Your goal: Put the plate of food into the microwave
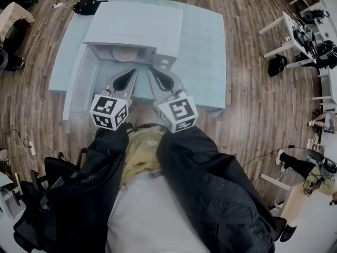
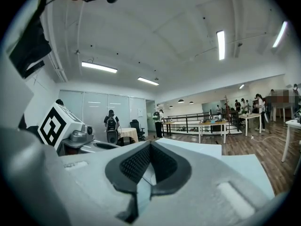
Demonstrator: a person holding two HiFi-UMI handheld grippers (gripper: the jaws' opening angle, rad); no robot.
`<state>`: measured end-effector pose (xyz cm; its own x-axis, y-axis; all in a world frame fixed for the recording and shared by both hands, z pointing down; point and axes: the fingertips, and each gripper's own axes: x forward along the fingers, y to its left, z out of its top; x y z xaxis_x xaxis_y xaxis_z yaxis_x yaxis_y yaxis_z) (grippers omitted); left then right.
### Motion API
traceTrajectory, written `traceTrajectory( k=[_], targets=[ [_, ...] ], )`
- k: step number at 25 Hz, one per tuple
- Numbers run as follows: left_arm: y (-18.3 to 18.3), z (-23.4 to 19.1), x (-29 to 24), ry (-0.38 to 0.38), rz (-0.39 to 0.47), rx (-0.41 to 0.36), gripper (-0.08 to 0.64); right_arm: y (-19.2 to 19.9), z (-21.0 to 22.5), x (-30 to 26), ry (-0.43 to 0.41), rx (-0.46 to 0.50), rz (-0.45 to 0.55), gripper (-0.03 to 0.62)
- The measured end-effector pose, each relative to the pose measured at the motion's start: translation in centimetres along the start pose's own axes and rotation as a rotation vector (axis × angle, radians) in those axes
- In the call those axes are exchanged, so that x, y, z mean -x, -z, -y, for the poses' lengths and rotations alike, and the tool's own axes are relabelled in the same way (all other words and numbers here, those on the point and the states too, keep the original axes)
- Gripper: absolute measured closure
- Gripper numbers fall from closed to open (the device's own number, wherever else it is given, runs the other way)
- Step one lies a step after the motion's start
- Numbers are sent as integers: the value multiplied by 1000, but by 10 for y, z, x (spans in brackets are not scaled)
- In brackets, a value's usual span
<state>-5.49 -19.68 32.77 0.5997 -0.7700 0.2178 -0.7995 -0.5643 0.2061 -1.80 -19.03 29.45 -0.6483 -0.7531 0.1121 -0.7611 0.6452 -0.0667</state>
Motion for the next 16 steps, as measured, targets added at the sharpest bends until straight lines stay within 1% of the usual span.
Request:
traceTrajectory(
  k=[5, 16],
  targets=[
    [-3, 0, 0, -16, 10, -3, 560, -4, 1, 1, -8, 15, 3, 597],
    [2, 4, -14, -18, -17, 4, 560, 0, 15, 3, -3, 16, -8, 595]
  ],
)
